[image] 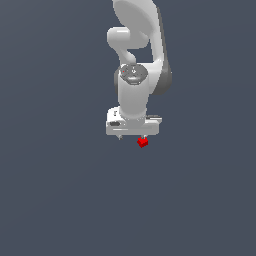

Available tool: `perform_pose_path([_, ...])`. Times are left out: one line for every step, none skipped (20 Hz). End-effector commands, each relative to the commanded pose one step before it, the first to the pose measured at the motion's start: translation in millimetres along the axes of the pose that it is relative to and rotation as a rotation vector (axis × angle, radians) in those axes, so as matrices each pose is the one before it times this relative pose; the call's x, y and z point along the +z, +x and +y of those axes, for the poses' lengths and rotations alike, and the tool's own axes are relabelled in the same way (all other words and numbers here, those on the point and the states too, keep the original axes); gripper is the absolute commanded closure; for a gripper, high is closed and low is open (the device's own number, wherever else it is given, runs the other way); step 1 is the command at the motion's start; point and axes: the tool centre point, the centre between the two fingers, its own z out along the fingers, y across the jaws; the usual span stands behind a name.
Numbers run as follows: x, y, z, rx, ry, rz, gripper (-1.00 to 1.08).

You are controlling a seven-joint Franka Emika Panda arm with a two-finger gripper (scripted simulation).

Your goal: Pick up the red cube and move it to a goal position.

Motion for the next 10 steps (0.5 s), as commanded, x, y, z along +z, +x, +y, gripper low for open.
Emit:
perform_pose_path([0.0, 0.0, 0.01, 0.0, 0.0, 0.0, -0.92])
perform_pose_path([0.24, -0.09, -0.17, -0.00098, -0.00004, 0.00004, -0.92])
perform_pose_path([0.74, -0.25, -0.4, -0.00276, -0.00006, 0.00008, -0.92])
perform_pose_path([1.23, -0.42, -0.74, -0.00473, -0.0001, 0.00015, -0.92])
perform_pose_path([1.72, -0.59, -0.99, -0.00655, -0.00014, 0.0002, -0.92])
perform_pose_path([2.21, -0.76, -1.3, -0.00845, -0.00017, 0.00026, -0.92])
perform_pose_path([2.69, -0.93, -1.58, -0.0103, -0.00021, 0.00032, -0.92])
perform_pose_path([3.18, -1.1, -1.85, -0.01213, -0.00024, 0.00038, -0.92])
perform_pose_path([3.66, -1.27, -2.12, -0.01396, -0.00028, 0.00043, -0.92])
perform_pose_path([4.14, -1.44, -2.41, -0.0158, -0.00031, 0.00049, -0.92])
